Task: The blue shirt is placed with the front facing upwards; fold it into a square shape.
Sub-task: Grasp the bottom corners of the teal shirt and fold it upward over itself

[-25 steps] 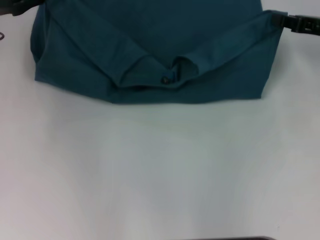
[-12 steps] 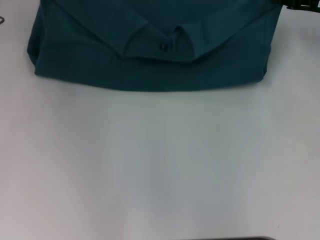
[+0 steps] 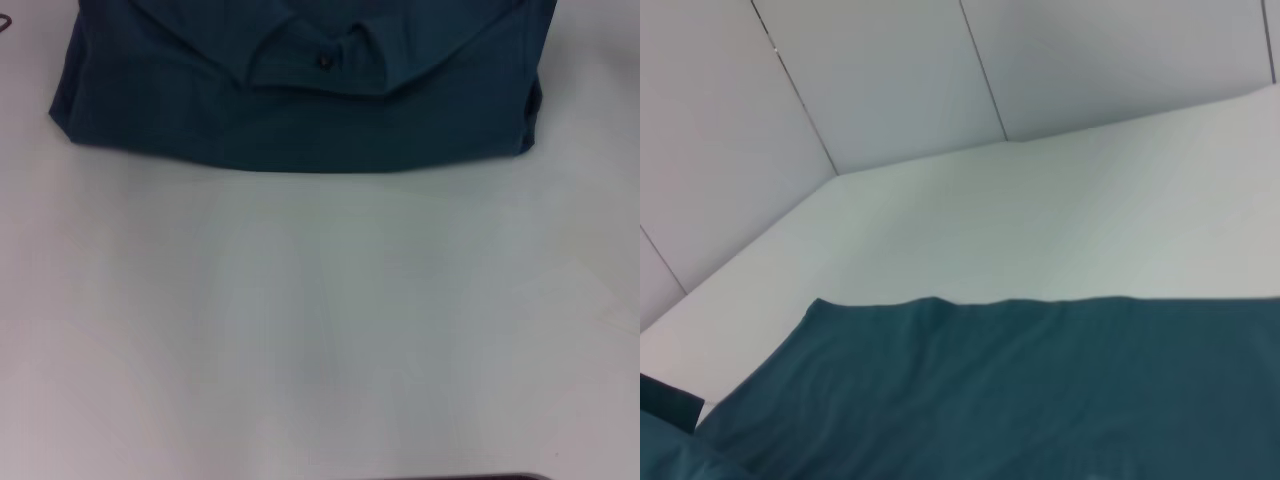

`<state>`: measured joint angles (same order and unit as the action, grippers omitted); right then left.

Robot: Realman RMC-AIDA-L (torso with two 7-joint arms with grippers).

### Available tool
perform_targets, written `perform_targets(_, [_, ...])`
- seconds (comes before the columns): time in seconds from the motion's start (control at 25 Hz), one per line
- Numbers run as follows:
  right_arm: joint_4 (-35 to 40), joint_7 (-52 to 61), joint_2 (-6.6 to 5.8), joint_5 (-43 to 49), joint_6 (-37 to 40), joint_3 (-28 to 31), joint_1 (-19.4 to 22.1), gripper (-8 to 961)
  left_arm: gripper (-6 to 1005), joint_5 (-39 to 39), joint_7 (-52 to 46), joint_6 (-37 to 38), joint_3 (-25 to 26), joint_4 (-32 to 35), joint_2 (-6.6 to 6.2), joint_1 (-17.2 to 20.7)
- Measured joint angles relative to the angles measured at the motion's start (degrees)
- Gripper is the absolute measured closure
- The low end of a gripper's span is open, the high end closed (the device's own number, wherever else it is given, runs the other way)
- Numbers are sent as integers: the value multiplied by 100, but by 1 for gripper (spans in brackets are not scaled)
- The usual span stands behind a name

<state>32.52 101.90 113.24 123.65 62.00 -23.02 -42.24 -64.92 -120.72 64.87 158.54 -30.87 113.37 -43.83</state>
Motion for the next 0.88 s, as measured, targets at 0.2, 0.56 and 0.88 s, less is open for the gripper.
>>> perform_targets(0.2, [2, 18, -61, 1, -78, -38, -98, 892, 998, -64, 3, -127, -1, -3, -7, -45])
perform_targets(0.56, [-363, -46, -101, 3, -493, -200, -143, 875, 998, -82, 190, -417, -12, 188, 86, -77])
perform_targets(0.88, [-524, -141, -53, 0, -781, -274, -78, 860, 988, -83, 374, -642, -16, 328, 217, -29])
